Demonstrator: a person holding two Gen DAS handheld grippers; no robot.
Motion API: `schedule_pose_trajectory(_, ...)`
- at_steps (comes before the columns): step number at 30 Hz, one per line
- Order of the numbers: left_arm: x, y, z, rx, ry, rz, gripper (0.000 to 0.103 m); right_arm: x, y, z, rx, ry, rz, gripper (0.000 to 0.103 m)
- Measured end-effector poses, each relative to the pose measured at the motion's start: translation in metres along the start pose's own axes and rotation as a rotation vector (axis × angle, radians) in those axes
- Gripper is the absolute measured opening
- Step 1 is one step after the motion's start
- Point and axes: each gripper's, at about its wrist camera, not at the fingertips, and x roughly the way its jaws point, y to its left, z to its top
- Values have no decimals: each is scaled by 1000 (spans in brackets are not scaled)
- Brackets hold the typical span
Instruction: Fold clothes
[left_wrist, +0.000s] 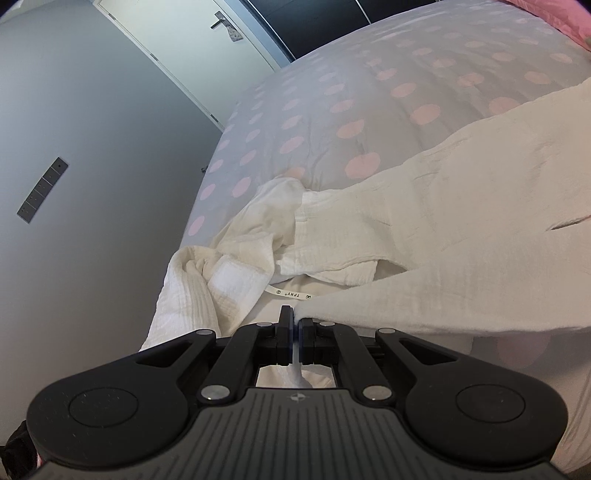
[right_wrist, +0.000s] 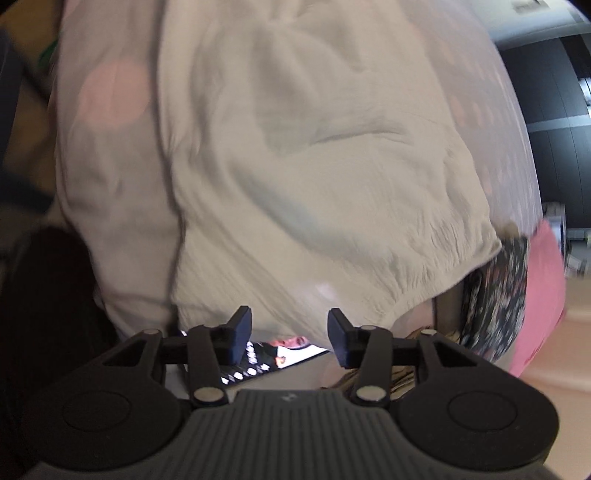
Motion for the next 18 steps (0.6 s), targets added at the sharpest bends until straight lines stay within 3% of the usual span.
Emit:
schedule_pose_trajectory(4,1,0,-2,3,10,2,1,23,15,-6,-202,30,-56,57)
schedule_pose_trajectory(7,0,-1,-1,7,12,5,1,31,17,-6,-246,19,-62,56)
schedule_pose_trajectory(8,0,-1,-1,7,11,6,1,34,18,-6,-260,15,-64,52)
schedule_pose_trajectory(11,0,-1,-1,8,7,7,1,37,18,-4,-274,-13,-85,20)
schedule_pose_trajectory(14,0,0,0,5,0,7,1,39,15,-4,-268,24,-97,0)
schedule_pose_trajectory(18,-6,4,0,0,-16,4,1,27,-1,-13,-191,64,-76,0)
